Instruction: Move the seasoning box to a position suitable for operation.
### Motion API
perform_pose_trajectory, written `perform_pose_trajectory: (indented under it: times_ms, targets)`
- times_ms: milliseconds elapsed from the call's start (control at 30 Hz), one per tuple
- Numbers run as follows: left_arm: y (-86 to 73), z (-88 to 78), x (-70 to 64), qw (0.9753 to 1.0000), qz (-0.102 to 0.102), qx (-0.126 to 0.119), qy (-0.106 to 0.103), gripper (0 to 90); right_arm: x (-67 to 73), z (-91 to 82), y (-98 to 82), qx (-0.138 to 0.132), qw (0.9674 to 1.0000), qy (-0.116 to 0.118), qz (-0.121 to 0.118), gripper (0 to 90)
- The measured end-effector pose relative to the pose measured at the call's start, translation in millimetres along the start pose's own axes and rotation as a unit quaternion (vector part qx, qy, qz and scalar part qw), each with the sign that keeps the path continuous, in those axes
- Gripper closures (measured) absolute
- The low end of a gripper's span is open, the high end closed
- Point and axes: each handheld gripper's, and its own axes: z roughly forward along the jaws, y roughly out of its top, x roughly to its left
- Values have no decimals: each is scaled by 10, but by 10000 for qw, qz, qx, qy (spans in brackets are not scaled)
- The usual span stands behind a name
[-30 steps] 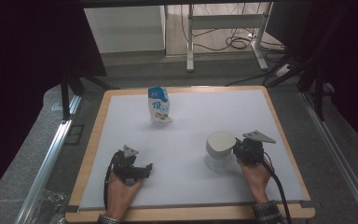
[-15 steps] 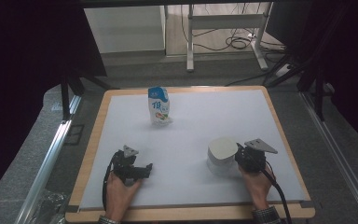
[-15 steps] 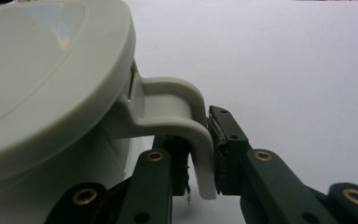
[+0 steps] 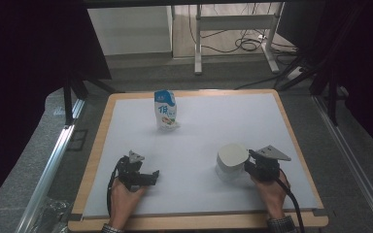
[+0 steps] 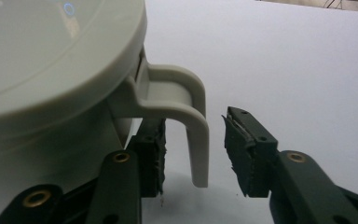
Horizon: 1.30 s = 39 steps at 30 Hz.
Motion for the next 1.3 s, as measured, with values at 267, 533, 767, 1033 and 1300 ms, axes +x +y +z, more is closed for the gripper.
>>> perform_pose_trajectory:
  times_ms: [267,533,767,1033,1300]
  targets:
    - [11,-10,3,10000,46,53,-7,7,-61,-38,-40,88,9999,113,-8,497]
    - [60,-91,91,9994,-1,86,-325,77,-140,-87,-110,190,9990,408,82,424]
    - [113,-111,90,9992,218,1,-327,92,-158,-162,-115,173,9978,621,142,429]
    - [56,-39,71,9990,396,58,-207,82,-167,-269,-75,98,9961,867,150,514]
    - [-4,-20,90,9989,372,-89,-253,66,-172,-389,69,123,9960,878,-105,655]
